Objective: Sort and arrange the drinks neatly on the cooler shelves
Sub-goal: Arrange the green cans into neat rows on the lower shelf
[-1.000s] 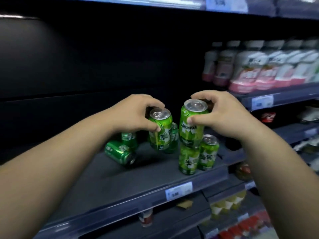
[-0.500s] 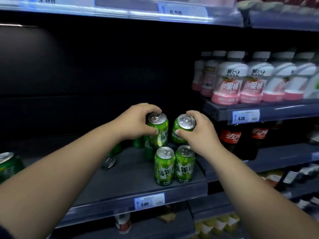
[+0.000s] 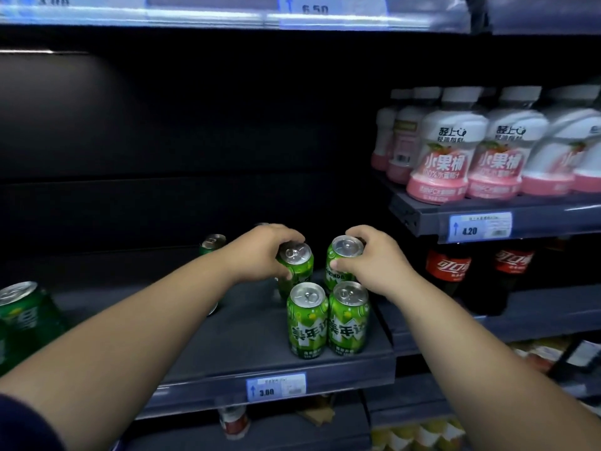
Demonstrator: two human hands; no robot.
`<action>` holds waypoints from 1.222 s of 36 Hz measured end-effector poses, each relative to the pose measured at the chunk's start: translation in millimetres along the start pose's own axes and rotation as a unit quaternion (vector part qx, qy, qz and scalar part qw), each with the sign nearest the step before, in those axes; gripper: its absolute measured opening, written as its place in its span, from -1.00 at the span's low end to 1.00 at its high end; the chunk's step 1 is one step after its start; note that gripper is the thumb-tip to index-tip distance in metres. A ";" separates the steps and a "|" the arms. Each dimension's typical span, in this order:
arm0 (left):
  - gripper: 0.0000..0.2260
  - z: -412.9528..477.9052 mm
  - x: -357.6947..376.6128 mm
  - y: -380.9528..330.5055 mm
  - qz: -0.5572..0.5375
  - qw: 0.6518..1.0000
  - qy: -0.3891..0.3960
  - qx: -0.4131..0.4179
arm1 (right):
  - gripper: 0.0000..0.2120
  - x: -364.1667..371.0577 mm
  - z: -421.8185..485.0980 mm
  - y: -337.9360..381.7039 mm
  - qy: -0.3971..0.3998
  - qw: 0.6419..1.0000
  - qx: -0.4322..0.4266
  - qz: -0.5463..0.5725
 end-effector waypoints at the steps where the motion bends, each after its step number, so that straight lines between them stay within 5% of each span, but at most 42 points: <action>1: -0.33 1.1 4.3 1.6 -0.004 1.000 0.012 -0.002 | -0.46 1.3 1.6 -1.7 0.010 1.000 0.007 -0.007; 15: -0.43 17.6 37.9 12.3 -0.099 0.991 0.082 -0.022 | -0.67 19.8 12.9 -22.2 0.115 0.991 0.068 0.003; 28: -0.48 20.0 43.2 21.3 -0.131 0.983 0.122 -0.027 | -0.77 18.8 10.6 -29.1 0.128 0.990 0.062 -0.004; 32: -0.38 14.8 42.5 24.1 -0.134 0.986 0.088 -0.034 | -0.69 19.6 11.1 -27.3 0.137 0.988 0.061 -0.037; 37: -0.34 1.6 21.1 38.9 -0.084 0.995 0.013 -0.042 | -0.35 18.6 13.1 -18.6 0.154 0.983 0.036 -0.093; 44: -0.46 -41.1 -17.8 80.0 -0.054 0.993 -0.013 -0.105 | -0.41 31.9 4.6 38.0 0.111 0.982 -0.070 -0.138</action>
Point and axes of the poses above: each hand's wrist, its own z-axis towards the middle knuckle, its own x-axis out of the palm, y = z × x, the point moved 6 cm from there along z, towards the middle knuckle, and after that the axes turned 2 degrees about z, right-handed, at the moved point
